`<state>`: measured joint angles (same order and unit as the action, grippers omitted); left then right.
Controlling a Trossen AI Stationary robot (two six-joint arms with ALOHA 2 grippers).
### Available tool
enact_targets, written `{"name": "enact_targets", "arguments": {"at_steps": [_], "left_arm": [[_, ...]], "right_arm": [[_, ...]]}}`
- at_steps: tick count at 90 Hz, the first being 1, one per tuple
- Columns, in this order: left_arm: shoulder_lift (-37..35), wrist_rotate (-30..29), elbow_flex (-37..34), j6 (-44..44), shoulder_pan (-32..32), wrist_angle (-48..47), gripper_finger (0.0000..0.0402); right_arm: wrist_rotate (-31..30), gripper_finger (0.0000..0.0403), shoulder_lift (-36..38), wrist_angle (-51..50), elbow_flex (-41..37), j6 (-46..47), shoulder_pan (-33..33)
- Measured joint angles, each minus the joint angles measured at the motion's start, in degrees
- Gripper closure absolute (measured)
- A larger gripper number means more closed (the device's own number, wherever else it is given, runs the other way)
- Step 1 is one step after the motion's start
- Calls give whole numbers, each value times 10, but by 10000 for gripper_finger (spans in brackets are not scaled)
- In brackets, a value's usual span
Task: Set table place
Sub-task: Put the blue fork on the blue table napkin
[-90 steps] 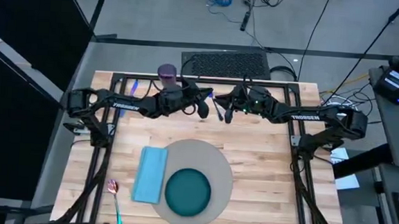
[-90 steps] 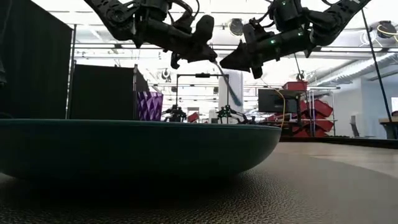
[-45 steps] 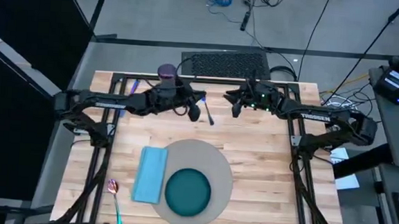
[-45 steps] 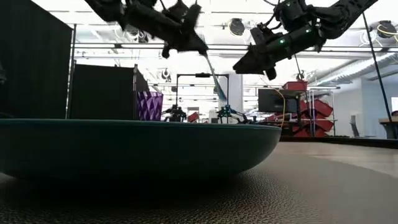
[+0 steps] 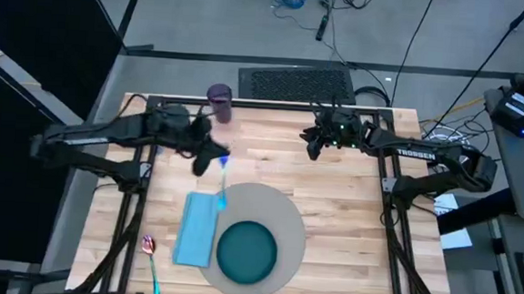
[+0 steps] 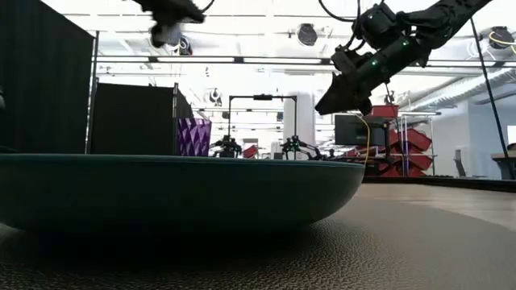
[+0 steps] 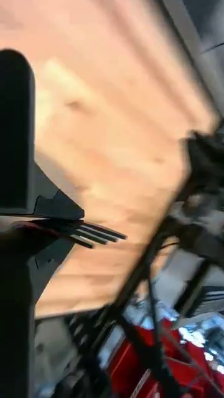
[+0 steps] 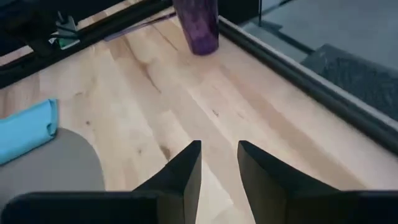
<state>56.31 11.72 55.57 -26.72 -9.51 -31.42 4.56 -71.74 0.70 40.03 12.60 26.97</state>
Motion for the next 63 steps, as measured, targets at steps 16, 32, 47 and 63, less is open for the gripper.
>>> {"name": "enact_targets", "arguments": {"at_steps": [16, 32, 47, 63], "left_arm": [[-5, 1, -17, -57, 59, -100, 401], [-4, -4, -91, -126, 126, -68, 401], [-10, -28, -191, -216, 184, 45, 401], [-23, -29, -290, -281, 234, 178, 401]], "right_arm": [[0, 307, 0, -14, 0, 39, -54], [-3, 307, 0, -27, 0, 89, -126], [-45, 307, 0, -30, 0, 137, -197], [-78, 307, 0, -32, 0, 164, -254]]}}
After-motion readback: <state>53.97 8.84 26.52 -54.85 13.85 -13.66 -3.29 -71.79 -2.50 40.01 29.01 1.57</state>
